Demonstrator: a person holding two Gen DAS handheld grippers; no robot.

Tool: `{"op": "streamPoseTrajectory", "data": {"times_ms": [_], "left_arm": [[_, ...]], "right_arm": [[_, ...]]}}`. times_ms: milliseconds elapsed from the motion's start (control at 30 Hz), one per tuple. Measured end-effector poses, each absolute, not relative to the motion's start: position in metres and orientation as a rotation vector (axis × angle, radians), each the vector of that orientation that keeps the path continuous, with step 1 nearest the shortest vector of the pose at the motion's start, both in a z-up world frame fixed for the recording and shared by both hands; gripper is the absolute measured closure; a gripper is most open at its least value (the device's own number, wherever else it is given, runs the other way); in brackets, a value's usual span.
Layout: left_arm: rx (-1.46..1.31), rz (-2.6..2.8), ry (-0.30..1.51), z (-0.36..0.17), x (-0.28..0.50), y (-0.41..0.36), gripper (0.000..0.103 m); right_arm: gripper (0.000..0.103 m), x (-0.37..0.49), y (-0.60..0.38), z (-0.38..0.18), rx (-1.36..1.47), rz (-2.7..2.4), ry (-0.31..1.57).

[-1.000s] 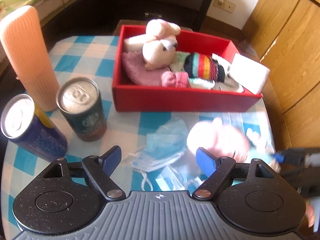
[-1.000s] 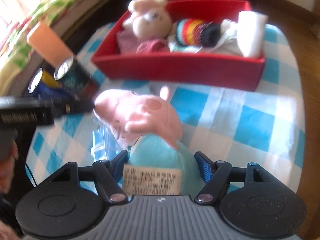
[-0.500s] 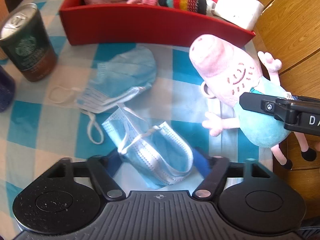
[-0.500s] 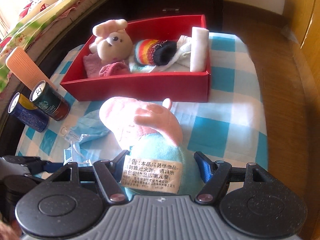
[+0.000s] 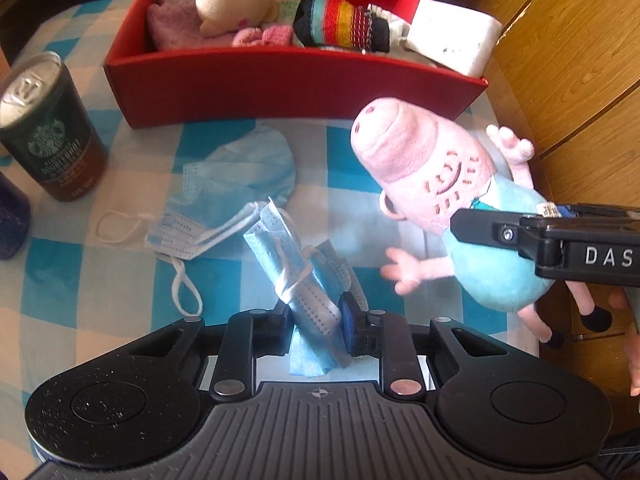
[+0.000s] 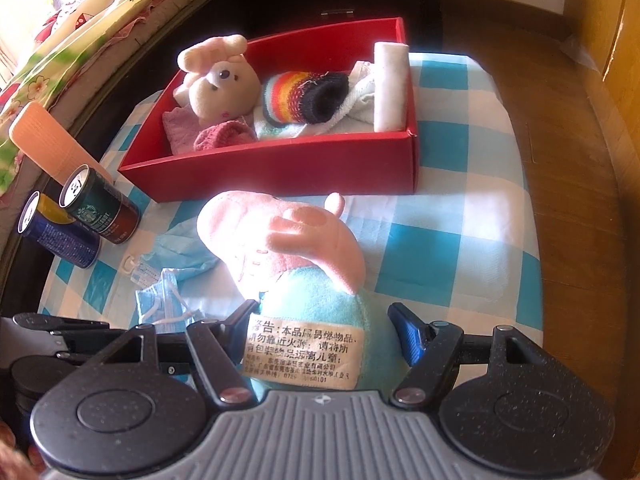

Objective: Organize soft objects
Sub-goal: 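Grasp the blue face masks with the left tool while the right tool grasps the pink pig plush, then carry the masks in the left tool and pig plush in the right tool over the box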

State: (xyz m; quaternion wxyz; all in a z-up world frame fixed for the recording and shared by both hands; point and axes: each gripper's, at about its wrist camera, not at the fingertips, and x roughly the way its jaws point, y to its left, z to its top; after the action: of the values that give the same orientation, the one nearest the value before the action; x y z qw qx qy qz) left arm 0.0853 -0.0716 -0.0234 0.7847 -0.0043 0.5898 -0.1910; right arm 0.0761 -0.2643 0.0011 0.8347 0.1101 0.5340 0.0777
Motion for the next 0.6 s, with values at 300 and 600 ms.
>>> {"op": "streamPoseTrajectory", "data": {"times_ms": [300, 600], "left_arm": [[-0.097, -0.382, 1.181, 0.013, 0.1, -0.046, 0.08], [-0.139, -0.361, 1.166, 0.018, 0.106, -0.04, 0.08]], "right_arm": [[0.055, 0.075, -0.268, 0.015, 0.297, 0.188, 1.091], [0.055, 0.073, -0.258, 0.003, 0.244, 0.184, 1.124]]}}
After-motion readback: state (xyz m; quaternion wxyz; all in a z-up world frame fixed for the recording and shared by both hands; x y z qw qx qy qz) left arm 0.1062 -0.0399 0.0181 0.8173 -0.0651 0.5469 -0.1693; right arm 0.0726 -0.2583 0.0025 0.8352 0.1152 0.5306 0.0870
